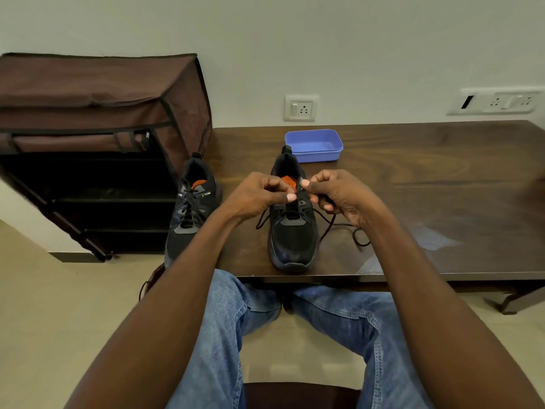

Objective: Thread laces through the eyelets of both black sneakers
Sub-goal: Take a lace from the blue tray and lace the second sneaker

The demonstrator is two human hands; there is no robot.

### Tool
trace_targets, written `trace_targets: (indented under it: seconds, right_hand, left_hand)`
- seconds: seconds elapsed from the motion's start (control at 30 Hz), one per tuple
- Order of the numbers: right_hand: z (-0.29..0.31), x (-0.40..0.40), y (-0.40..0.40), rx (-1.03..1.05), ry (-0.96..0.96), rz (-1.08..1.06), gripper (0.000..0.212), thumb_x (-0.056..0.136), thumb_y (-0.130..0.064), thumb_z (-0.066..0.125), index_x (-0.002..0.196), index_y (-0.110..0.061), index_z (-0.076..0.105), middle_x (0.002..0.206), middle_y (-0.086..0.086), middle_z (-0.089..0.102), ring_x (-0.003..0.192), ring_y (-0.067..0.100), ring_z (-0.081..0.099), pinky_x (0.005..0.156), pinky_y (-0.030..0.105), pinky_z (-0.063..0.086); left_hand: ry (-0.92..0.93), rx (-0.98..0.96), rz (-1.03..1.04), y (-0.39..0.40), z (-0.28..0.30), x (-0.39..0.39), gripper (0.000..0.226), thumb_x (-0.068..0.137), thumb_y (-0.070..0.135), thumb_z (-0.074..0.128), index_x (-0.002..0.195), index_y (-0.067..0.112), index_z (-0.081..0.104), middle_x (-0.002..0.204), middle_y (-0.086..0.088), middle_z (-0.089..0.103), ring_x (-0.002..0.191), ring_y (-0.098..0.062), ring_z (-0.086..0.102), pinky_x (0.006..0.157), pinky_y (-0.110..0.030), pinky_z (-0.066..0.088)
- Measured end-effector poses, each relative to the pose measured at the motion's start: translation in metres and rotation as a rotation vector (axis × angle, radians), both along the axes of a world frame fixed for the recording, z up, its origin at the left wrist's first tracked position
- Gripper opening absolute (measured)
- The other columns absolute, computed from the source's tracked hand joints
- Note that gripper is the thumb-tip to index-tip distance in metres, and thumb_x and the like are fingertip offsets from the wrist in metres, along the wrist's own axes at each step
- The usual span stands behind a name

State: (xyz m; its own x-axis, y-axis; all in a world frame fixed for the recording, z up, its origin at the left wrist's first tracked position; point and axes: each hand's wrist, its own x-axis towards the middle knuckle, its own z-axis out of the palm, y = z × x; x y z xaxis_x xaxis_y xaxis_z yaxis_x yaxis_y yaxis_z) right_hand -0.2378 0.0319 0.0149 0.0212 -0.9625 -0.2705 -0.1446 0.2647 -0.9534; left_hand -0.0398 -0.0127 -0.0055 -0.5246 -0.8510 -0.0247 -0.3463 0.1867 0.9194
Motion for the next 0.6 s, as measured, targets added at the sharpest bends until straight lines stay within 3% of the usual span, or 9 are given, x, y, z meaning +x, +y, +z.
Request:
trace_targets:
  seconds: [0.13,0.2,0.27,0.3,0.33,0.4,0.47,0.53,0.6]
  right_hand:
    - [-0.004,-0.015,-0.004,-0.026,0.0,-0.067,0.006,0.096,-0.01,0.062,0.09,-0.011,0.061,0.069,0.001,0.062,0.047,0.007,0.044,0.046,0.021,0.031]
    - [-0.005,-0.022,-0.006,-0.025,-0.017,-0.097,0.011,0.098,-0.003,0.056,0.093,-0.008,0.064,0.073,0.003,0.064,0.05,0.007,0.048,0.046,0.019,0.035]
    - [-0.006,-0.026,-0.008,-0.016,-0.013,-0.114,0.015,0.097,0.001,0.053,0.095,-0.006,0.066,0.075,0.005,0.066,0.053,0.008,0.051,0.047,0.019,0.039]
    - [-0.006,-0.027,-0.008,-0.016,0.004,-0.124,0.014,0.097,0.002,0.054,0.095,-0.006,0.066,0.076,0.006,0.068,0.053,0.008,0.052,0.047,0.019,0.04]
    - [-0.008,-0.028,-0.008,-0.017,0.039,-0.136,0.012,0.096,0.002,0.056,0.094,-0.005,0.067,0.076,0.007,0.069,0.052,0.008,0.053,0.047,0.019,0.041]
    - [-0.011,-0.026,-0.009,-0.031,0.181,-0.169,0.011,0.095,-0.001,0.06,0.089,-0.006,0.067,0.073,0.007,0.068,0.049,0.008,0.054,0.044,0.018,0.042]
    - [-0.013,-0.022,-0.011,-0.037,0.32,-0.193,0.016,0.096,-0.001,0.059,0.084,-0.007,0.068,0.069,0.005,0.064,0.052,0.009,0.054,0.045,0.017,0.043]
    - [-0.013,-0.016,-0.012,-0.02,0.327,-0.159,0.025,0.098,0.005,0.048,0.086,-0.006,0.067,0.072,0.006,0.063,0.058,0.011,0.056,0.051,0.017,0.048]
    - [-0.012,-0.011,-0.011,-0.003,0.222,-0.101,0.027,0.1,0.008,0.04,0.092,-0.003,0.064,0.076,0.011,0.065,0.061,0.014,0.061,0.055,0.02,0.054]
  left_hand:
    - [-0.047,-0.11,0.398,-0.005,0.001,0.006,0.013,0.094,0.011,0.064,0.085,0.019,0.066,0.089,0.002,0.068,0.085,-0.005,0.062,0.08,-0.024,0.048]
    - [0.257,0.014,0.609,-0.009,0.004,0.012,0.015,0.099,0.007,0.054,0.089,0.018,0.059,0.091,-0.004,0.069,0.09,-0.017,0.069,0.082,-0.031,0.057]
    - [0.562,0.144,0.723,-0.009,0.008,0.016,0.015,0.102,0.005,0.046,0.093,0.014,0.054,0.081,-0.006,0.067,0.076,-0.021,0.071,0.073,-0.033,0.061]
    - [0.59,0.156,0.782,-0.011,0.008,0.018,0.015,0.101,0.004,0.045,0.093,0.013,0.053,0.076,-0.004,0.063,0.065,-0.019,0.067,0.064,-0.033,0.059]
    - [0.534,0.138,0.842,-0.01,0.008,0.019,0.015,0.099,0.005,0.045,0.091,0.012,0.053,0.072,-0.003,0.059,0.058,-0.017,0.06,0.056,-0.033,0.054]
    - [0.227,0.055,0.938,-0.011,0.003,0.021,0.015,0.095,0.007,0.045,0.085,0.013,0.055,0.075,-0.003,0.057,0.062,-0.018,0.055,0.059,-0.035,0.046]
    - [-0.189,-0.107,0.949,-0.009,-0.002,0.026,0.012,0.091,0.012,0.048,0.088,0.009,0.06,0.094,-0.008,0.062,0.08,-0.025,0.058,0.072,-0.039,0.048]
    - [-0.54,-0.234,0.886,-0.004,-0.006,0.026,0.019,0.088,0.014,0.055,0.102,0.003,0.062,0.122,-0.017,0.051,0.105,-0.035,0.052,0.093,-0.045,0.046]
    - [-0.677,-0.337,0.804,-0.002,-0.005,0.02,0.036,0.085,0.014,0.061,0.119,0.003,0.057,0.14,-0.019,0.035,0.125,-0.039,0.037,0.109,-0.046,0.032]
